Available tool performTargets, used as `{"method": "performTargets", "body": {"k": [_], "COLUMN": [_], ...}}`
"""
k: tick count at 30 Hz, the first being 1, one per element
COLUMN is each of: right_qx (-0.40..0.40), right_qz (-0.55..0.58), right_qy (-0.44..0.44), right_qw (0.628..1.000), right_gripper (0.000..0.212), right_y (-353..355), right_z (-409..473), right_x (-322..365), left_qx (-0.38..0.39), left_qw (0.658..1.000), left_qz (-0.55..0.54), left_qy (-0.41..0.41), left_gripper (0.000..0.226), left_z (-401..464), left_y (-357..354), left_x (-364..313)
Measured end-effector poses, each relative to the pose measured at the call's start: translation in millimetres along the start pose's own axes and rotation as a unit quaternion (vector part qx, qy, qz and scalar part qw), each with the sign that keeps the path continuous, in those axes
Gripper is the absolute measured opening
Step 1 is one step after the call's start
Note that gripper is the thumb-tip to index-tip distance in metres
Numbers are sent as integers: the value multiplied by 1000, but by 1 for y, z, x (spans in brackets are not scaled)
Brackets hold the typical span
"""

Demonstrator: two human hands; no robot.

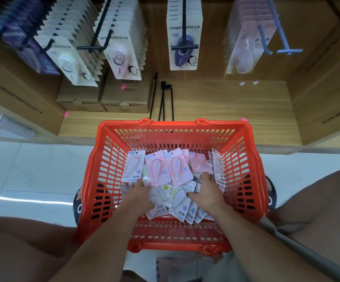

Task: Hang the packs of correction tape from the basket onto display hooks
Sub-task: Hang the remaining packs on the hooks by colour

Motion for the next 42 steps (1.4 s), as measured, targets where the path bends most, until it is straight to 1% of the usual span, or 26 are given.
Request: {"method": "performTargets", "body": {"k": [3,5,7,9,11,13,15,17,19,21,23,24,25,28,29,30,32,33,35,38,40,42], "right_qx": [18,30,28,25,24,33,62,82,82,72,68,74,84,130,140,151,166,166,165,153,149,151], "right_qz": [15,18,48,78,93,102,115,141,163,159,143,135,127,88,72,56,33,42,108,231,309,389], "right_qy": [-1,-6,-16,-26,-34,-43,-48,-58,-58,-50,-48,-50,-50,-41,-33,-25,-4,6,21,55,89,125], "right_qw": [1000,999,998,996,995,993,990,985,982,983,986,987,987,987,987,987,986,985,980,959,935,900], "right_gripper": [60,60,51,42,39,39,46,48,44,38,24,17,16,32,33,31,18,15,14,22,26,31], "right_y": [-6,-10,-12,-13,-16,-19,-24,-27,-28,-26,-24,-23,-21,-11,-5,3,23,34,57,99,130,160], "right_z": [-2,-2,0,3,5,7,10,11,12,13,14,14,14,9,6,0,-11,-17,-30,-50,-64,-78], "right_x": [1,1,0,2,3,3,2,1,3,5,7,8,10,18,22,28,39,45,57,87,114,141], "left_qx": [-1,-21,-37,-25,-17,-28,-23,-14,-21,-28,-50,-60,-67,-71,-69,-68,-68,-72,-92,-138,-176,-199], "left_qw": [999,999,998,995,991,993,993,990,982,968,959,957,955,957,955,953,950,948,943,921,905,891], "left_qz": [-42,-41,-48,-100,-131,-111,-109,-133,-176,-234,-258,-262,-263,-250,-252,-259,-270,-272,-278,-317,-332,-343], "left_qy": [-4,-1,-2,-14,-27,-33,-39,-46,-68,-91,-107,-113,-117,-133,-138,-140,-144,-148,-156,-180,-202,-220], "left_gripper": [74,72,70,69,68,68,71,72,69,59,39,36,37,35,35,34,32,31,31,24,26,25], "left_z": [2,1,2,4,5,6,5,3,0,-5,-11,-14,-18,-30,-34,-38,-49,-56,-70,-100,-122,-144], "left_y": [-1,-2,-4,-7,-5,-1,-2,-4,0,8,20,27,32,45,50,57,74,83,107,153,189,222], "left_x": [0,-2,-2,-1,3,6,5,4,2,-1,-2,-3,-3,-4,-3,-2,-1,-1,0,3,2,0]}}
Point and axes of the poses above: each hand's wrist, its own z-axis towards the middle knuckle, its own y-axis out of the back of the hand, x = y × z, the point moved 8 cm from there along z, towards the middle knuckle
